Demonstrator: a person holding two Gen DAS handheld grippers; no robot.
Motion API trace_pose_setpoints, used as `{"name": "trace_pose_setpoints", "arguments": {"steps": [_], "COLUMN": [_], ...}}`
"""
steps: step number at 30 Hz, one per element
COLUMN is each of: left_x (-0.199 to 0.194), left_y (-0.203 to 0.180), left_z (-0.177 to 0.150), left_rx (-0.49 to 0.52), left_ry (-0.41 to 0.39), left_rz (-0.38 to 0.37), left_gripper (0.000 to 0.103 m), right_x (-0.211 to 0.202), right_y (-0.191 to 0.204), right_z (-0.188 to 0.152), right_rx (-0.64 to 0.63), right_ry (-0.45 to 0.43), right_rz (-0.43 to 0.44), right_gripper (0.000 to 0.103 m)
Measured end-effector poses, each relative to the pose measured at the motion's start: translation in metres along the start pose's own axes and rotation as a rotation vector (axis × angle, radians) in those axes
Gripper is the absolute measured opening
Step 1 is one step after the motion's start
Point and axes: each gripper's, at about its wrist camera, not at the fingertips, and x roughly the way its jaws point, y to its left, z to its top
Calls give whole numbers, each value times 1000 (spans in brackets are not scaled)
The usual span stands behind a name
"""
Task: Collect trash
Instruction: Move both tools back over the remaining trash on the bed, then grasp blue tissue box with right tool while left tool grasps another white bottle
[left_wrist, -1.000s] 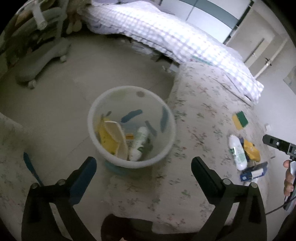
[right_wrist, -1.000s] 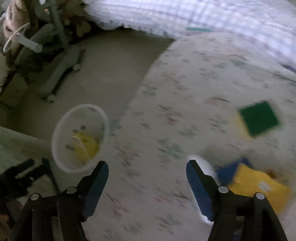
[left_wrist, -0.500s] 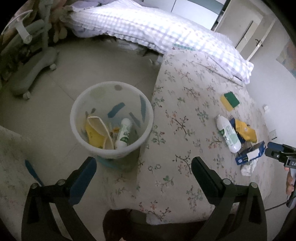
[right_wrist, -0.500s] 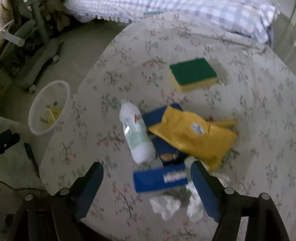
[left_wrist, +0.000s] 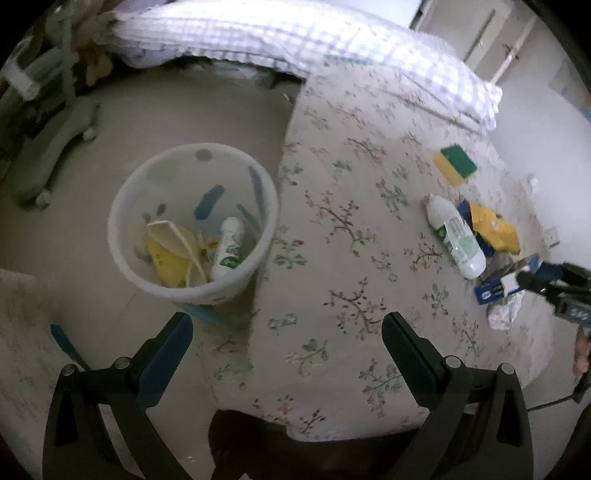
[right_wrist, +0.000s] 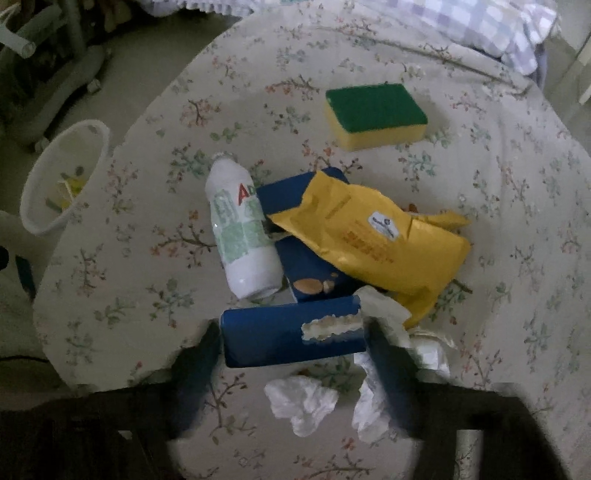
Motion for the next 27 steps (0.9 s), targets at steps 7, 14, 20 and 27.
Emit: {"name": "trace_pose_setpoints", "arguments": {"steps": [7, 14, 20, 27], "left_x": [24, 47, 81, 113], "left_y": [-65, -126, -167, -194], "left_z": [31, 61, 79, 83], "left_rx": [131, 177, 134, 78], "left_ry": [100, 167, 238, 301], "left_rz": [31, -30, -124, -184], "left_gripper": [103, 98, 81, 67], "right_x": [-33, -67, -81, -70], "right_y": [-21, -56, -96, -128], "right_z": [5, 17, 21, 16], "right_rx": [87, 166, 258, 304], "right_ry": [-78, -151, -199, -195], "right_rz": [112, 144, 224, 239], "right_gripper": [61, 61, 61, 61]}}
